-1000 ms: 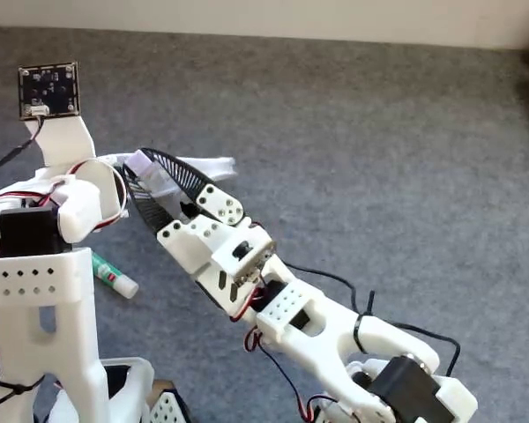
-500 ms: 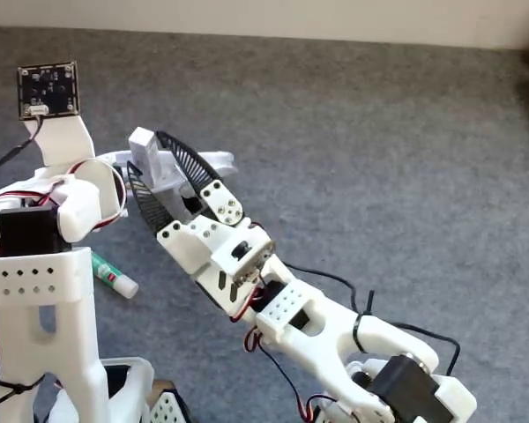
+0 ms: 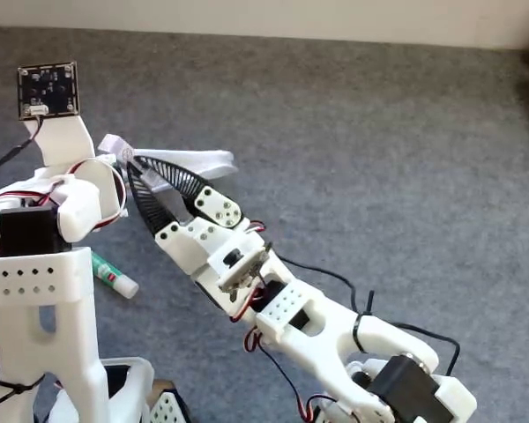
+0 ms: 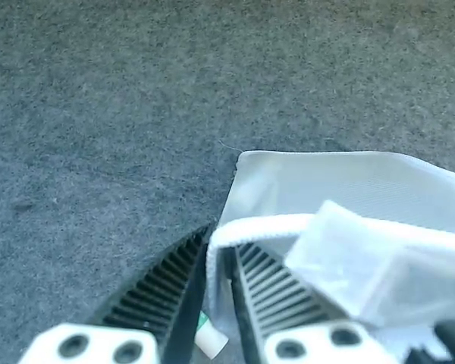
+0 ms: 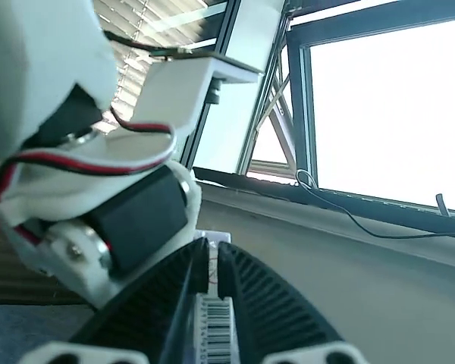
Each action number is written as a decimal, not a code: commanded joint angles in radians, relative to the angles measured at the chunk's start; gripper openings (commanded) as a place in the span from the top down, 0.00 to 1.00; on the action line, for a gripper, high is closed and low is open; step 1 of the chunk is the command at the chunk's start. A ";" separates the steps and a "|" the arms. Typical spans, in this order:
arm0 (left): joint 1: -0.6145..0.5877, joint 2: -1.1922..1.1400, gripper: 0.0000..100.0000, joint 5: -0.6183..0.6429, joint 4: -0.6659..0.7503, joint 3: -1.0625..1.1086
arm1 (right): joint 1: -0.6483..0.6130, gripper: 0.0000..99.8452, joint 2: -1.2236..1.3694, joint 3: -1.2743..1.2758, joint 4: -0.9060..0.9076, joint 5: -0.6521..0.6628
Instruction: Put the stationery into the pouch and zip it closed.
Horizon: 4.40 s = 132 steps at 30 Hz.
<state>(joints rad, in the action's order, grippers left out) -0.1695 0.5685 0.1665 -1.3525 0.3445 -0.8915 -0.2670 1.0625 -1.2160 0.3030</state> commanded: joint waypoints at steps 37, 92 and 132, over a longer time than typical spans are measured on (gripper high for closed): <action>-0.001 -0.008 0.99 -0.005 0.012 0.013 | 0.120 1.00 -0.203 -0.216 0.960 -0.336; -0.010 -0.010 0.99 -0.005 0.026 0.015 | 0.068 1.00 -0.561 -0.351 1.713 -0.232; -0.354 -0.001 0.99 0.175 0.083 -0.177 | -0.285 1.00 -0.446 -0.177 1.632 -0.167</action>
<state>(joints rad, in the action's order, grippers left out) -0.4856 0.5501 0.3245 -1.2835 0.2325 -1.1845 -0.7979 0.8953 0.4503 0.1358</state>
